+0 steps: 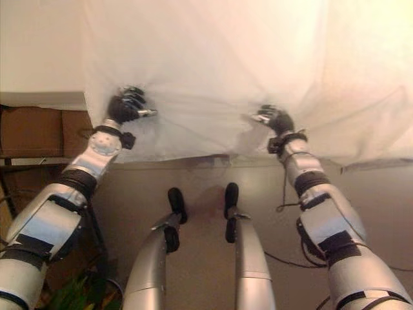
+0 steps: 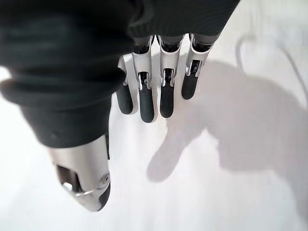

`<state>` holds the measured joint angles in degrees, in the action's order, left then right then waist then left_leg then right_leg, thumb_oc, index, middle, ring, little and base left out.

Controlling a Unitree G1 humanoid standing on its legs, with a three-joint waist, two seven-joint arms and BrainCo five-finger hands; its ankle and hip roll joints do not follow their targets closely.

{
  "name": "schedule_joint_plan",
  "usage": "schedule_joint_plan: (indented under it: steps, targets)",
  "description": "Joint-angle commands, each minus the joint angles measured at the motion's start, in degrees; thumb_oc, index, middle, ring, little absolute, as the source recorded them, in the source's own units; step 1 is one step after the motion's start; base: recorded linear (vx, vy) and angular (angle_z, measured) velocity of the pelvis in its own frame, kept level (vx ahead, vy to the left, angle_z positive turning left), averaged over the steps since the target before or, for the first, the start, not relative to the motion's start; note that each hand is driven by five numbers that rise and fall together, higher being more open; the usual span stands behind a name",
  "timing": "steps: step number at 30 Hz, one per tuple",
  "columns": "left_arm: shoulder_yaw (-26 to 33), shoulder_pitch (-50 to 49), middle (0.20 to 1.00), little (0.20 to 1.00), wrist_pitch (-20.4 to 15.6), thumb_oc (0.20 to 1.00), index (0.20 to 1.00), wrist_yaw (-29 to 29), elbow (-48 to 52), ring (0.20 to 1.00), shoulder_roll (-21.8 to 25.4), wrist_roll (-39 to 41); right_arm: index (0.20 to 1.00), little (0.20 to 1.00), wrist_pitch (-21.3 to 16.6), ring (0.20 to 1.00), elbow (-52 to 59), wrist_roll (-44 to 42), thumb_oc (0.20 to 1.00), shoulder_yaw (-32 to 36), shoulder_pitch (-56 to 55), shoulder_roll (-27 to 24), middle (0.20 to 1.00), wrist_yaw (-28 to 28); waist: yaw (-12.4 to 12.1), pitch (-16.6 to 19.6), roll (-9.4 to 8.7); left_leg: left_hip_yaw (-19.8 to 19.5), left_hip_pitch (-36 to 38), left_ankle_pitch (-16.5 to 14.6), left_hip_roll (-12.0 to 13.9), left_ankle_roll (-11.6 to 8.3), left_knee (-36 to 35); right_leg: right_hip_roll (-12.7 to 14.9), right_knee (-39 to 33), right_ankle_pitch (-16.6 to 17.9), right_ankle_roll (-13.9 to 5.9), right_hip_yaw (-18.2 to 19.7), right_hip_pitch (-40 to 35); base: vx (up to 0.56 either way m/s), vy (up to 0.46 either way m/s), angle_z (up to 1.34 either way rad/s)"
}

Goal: Make the bed

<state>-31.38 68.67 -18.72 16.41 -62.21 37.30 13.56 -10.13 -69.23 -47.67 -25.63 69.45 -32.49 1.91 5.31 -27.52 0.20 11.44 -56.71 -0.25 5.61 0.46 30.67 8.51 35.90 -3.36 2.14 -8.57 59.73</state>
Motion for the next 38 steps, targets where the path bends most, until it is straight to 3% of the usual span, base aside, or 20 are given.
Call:
schedule_joint_plan:
  steps: [1,7,10,16,17,18,20,25,27,28,33,38]
  targets:
    - [7.43,-2.49,1.0,1.0,-0.97,1.0,1.0,3.59,-2.61,1.0,3.27,-0.03,1.0,1.0,-3.36,1.0,-2.38,-0.2,1.0,3.58,-1.6,-3.78,1.0,-2.59,-0.93,2.78,0.97,1.53,3.4,-3.68,-0.79,-2.59,0.77,0.17,-2.29,0.16,-6.33,-1.49,-3.91,0.0,0.0,0.0]
    - [11.8,-8.98,1.0,1.0,-0.2,1.0,1.0,4.0,-1.1,1.0,7.17,-0.15,1.0,1.0,-3.82,1.0,-2.43,0.15,1.0,8.38,-6.66,-6.88,1.0,-5.95,-1.11,2.22,1.18,1.63,7.44,-2.55,-0.63,-3.07,-3.02,0.08,-5.65,0.78,-6.43,-2.07,-7.93,-0.02,-0.056,0.04]
    - [17.15,-17.52,1.0,1.0,0.12,1.0,1.0,3.3,-0.41,1.0,9.34,1.0,1.0,1.0,-3.23,1.0,-1.86,0.82,1.0,11.77,-11.9,-8.12,1.0,-6.92,-1.5,2.27,1.15,1.22,11.93,-1.01,-0.95,-3.53,-6.86,-0.57,-10.28,2.05,-6.75,-2.63,-13.05,0.0,-0.055,0.06]
    - [22.74,-28.49,1.0,1.0,0.16,1.0,1.0,2.06,2.0,1.0,6.66,2.38,1.0,1.0,-3.4,1.0,-0.29,0.9,1.0,16.57,-20.81,-6.06,1.0,-7.52,-1.79,2.96,1.04,0.77,19.43,1.64,-1.93,-4.19,-13.57,-1.2,-16.94,3.93,-7.39,-3.22,-21.03,0.04,-0.053,-0.01]
    - [23.43,-35.05,1.0,1.0,-0.62,1.0,1.0,-1.76,3.04,1.0,2.0,3.69,1.0,1.0,-3.4,1.0,0.78,2.57,1.0,17.94,-29.18,-2.95,1.0,-5.32,-1.77,4.9,0.75,0.28,26.19,4.03,-2.89,-4.6,-19.97,-1.62,-22.52,5.56,-7.98,-3.86,-27.76,0.09,-0.041,0.05]
    - [23.43,-35.07,1.0,1.0,-0.62,1.0,1.0,-1.76,3.06,1.0,2.0,3.68,1.0,1.0,-3.4,1.0,0.8,2.58,1.0,17.95,-29.21,-2.94,1.0,-5.33,-1.76,4.89,0.75,0.27,26.27,4.11,-2.91,-4.6,-20.11,-1.63,-22.63,5.62,-7.98,-3.88,-27.84,0.19,-0.049,0.13]
    - [23.37,-41.12,1.0,1.0,-0.76,1.0,1.0,-5.26,4.16,1.0,-3.95,4.18,1.0,1.0,-3.92,1.0,3.37,5.82,1.0,18.61,-38.22,0.72,1.0,-3.09,-1.61,7.09,0.51,0.1,33.49,5.45,-3.41,-5.13,-25.74,-2.06,-26.87,6.73,-8.69,-4.11,-34.48,0.16,-0.008,0.22]
    - [21.49,-48.11,1.0,1.0,0.53,1.0,1.0,-10.56,5.7,1.0,-10.8,4.4,1.0,1.0,-3.96,1.0,7.31,9.36,1.0,19.13,-47.36,4.75,1.0,-1.13,-1.08,9.9,0.23,-0.16,40.79,6.94,-3.54,-5.39,-30.69,-2.65,-32.13,8.14,-9.21,-4.32,-42.33,0.09,0.027,0.08]
    - [20.54,-51.28,1.0,1.0,1.52,1.0,1.0,-13.75,3.73,1.0,-14.56,4.43,1.0,1.0,-3.52,1.0,6.7,11.85,1.0,19.47,-51.93,8.13,1.0,-0.2,-0.76,13.1,0.07,-0.06,44.85,7.48,-3.17,-5.44,-33.92,-2.75,-35.36,9.08,-9.61,-3.82,-45.99,0.1,0.074,-0.01]
    - [20.51,-51.32,1.0,1.0,1.51,1.0,1.0,-13.75,3.73,1.0,-14.56,4.43,1.0,1.0,-3.51,1.0,6.75,11.87,1.0,19.48,-52.0,8.15,1.0,-0.22,-0.82,13.02,0.05,-0.01,45.09,7.55,-3.17,-5.45,-34.1,-2.79,-35.52,9.14,-9.61,-3.79,-46.2,0.08,0.064,-0.07]
    - [18.19,-54.87,1.0,1.0,4.29,1.0,1.0,-19.25,-4.61,1.0,-21.69,2.07,1.0,1.0,-2.08,1.0,1.32,16.94,1.0,17.96,-56.98,14.29,1.0,1.57,0.0,19.89,-0.53,0.91,50.16,6.28,-2.68,-5.5,-35.67,-3.18,-40.9,11.03,-10.16,-2.31,-51.93,0.07,0.065,-0.08]
    - [17.57,-55.38,1.0,1.0,6.96,1.0,1.0,-18.68,-9.91,1.0,-25.24,-1.28,1.0,1.0,-0.05,1.0,-2.53,20.96,1.0,15.12,-58.9,17.97,1.0,2.54,0.18,23.43,-0.64,1.21,52.89,5.13,-2.54,-4.98,-35.67,-3.1,-40.9,10.51,-10.23,-1.31,-54.05,0.05,0.054,-0.08]
